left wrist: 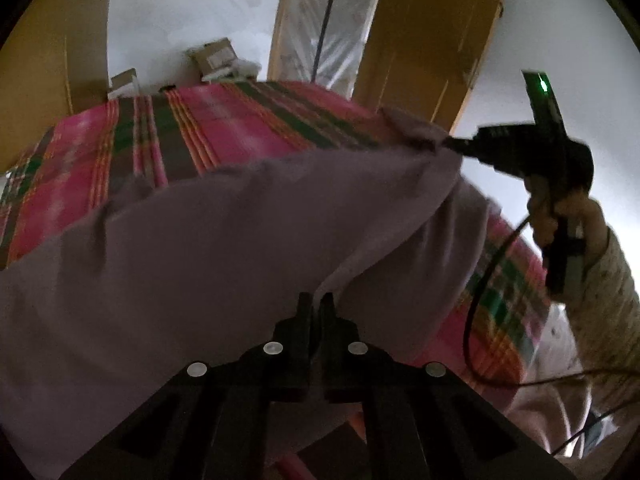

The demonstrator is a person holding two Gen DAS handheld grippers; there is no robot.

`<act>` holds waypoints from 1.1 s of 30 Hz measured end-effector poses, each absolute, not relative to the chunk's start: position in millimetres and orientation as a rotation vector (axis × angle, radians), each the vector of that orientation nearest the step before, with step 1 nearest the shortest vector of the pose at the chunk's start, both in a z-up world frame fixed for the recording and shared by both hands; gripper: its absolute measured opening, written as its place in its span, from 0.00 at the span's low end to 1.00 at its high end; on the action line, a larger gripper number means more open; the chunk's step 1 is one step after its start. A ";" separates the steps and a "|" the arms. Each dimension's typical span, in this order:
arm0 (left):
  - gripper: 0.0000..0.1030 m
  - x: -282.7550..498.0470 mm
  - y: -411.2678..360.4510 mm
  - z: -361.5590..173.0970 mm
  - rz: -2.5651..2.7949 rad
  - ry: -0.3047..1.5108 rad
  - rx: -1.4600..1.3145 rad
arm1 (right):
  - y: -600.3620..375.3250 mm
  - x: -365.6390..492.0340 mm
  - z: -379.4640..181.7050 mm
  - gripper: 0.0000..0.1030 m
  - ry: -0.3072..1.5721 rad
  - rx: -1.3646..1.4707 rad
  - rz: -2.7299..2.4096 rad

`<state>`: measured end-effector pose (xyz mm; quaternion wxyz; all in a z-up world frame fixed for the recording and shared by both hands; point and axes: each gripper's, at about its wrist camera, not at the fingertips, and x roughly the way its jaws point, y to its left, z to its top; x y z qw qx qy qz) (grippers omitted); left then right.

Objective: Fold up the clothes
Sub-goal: 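Lift the garment edge with the right tool and fold it toward the left tool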

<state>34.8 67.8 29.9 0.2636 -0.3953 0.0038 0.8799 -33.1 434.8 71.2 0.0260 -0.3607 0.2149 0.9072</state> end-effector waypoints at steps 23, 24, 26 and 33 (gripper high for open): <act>0.03 66.7 67.7 15.8 2.269 0.085 -1.089 | 455.1 54.7 42.0 0.05 0.797 -1.043 2.727; 0.03 67.4 68.6 14.8 2.268 0.097 -1.092 | 457.5 56.9 36.7 0.05 0.809 -1.051 2.714; 0.03 67.9 71.6 11.2 2.265 0.120 -1.105 | 461.1 58.8 26.9 0.05 0.828 -1.072 2.692; 0.03 65.2 71.6 0.5 2.243 0.088 -1.154 | 462.1 59.1 12.8 0.05 0.823 -1.105 2.676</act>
